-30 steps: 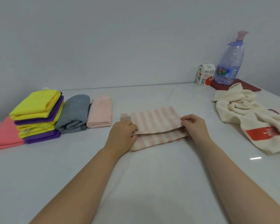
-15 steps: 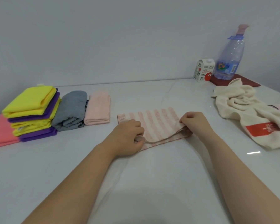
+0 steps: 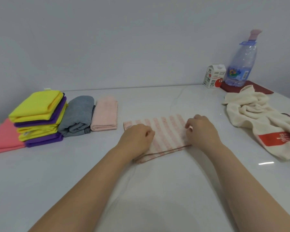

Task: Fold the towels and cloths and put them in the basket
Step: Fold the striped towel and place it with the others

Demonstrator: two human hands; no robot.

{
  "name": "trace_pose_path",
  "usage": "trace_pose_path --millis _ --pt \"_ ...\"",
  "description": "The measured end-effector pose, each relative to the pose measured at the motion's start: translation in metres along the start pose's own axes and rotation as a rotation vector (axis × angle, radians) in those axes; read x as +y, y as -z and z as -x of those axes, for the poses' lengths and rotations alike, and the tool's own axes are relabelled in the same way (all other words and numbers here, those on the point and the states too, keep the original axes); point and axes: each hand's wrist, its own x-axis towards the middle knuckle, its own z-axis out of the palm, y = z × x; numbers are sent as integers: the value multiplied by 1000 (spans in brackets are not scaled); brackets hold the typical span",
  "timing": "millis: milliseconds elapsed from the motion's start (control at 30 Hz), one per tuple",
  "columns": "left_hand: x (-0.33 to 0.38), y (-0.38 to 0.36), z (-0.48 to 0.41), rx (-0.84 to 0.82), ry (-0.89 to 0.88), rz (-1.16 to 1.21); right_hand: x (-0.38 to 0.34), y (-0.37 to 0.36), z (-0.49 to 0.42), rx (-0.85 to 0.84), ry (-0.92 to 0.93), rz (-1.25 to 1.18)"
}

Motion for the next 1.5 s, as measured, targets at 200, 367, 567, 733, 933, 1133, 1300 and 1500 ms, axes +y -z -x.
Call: trace_pose_path --millis 200,367,567,733,933,1133,1300,1500 --pt "-5 -18 5 -327 -84 -384 -18 -1 5 -166 84 183" --pt "3 -11 -9 -91 -116 -331 -30 -4 -5 40 144 168" --pt "-2 -42 -25 -229 -3 -322 -32 -44 -8 -319 116 98" --pt "-14 -41 -22 -194 46 -311 -23 -42 -9 -373 44 143" --pt "-21 -39 -19 -171 78 -290 -11 -41 -12 -355 -86 119" --pt "-20 -40 -18 -163 85 -286 10 -32 -23 -278 -245 -19" --pt "-14 -37 -13 -169 151 -324 1 -20 -36 -238 -348 -256" --pt "0 7 -5 -187 183 -414 -9 -14 -31 -337 -171 -448"
